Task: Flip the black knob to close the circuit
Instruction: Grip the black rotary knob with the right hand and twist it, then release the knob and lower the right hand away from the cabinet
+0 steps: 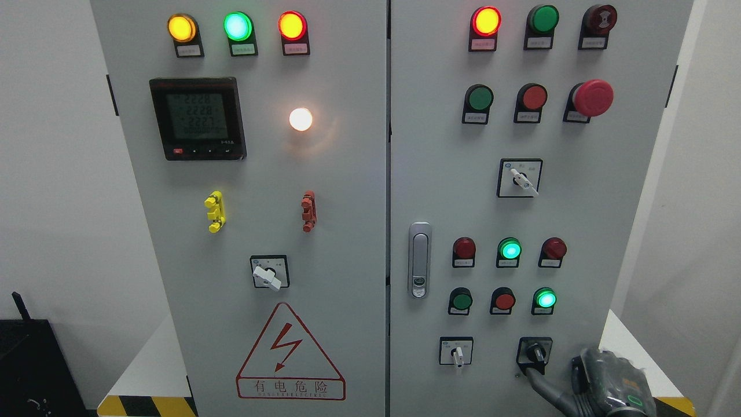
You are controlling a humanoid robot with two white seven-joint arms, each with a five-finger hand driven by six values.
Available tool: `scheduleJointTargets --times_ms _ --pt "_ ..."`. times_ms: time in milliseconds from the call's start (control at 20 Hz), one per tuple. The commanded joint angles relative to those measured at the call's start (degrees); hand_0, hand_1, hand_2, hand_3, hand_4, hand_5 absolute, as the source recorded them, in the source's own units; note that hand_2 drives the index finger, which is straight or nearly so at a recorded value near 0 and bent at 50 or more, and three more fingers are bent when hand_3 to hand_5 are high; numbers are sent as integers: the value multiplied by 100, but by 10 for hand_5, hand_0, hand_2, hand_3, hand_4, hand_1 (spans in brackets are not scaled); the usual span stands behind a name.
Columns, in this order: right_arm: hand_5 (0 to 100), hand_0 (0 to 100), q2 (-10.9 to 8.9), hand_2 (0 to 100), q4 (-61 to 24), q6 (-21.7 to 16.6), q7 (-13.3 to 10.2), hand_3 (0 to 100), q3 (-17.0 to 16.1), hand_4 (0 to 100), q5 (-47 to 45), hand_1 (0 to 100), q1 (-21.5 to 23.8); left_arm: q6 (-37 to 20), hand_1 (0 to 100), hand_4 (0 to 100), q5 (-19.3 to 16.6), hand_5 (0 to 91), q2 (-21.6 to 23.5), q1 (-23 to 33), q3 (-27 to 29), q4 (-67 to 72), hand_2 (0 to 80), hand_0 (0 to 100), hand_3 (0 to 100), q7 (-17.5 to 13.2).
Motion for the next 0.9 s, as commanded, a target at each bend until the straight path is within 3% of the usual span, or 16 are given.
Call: scheduleJointTargets --times_ms 0,650,850 --pt "895 0 -4 939 -24 10 -11 1000 -175 919 -6 159 22 3 556 0 -9 0 0 4 0 -4 0 120 0 1" --pt "898 0 5 938 -33 -34 -55 1000 -219 920 -41 183 40 3 556 0 -9 0 0 -4 0 4 0 120 0 1" --pt "899 0 110 938 20 -43 -186 1000 -131 920 -76 182 48 3 556 0 9 0 0 4 0 4 0 120 0 1"
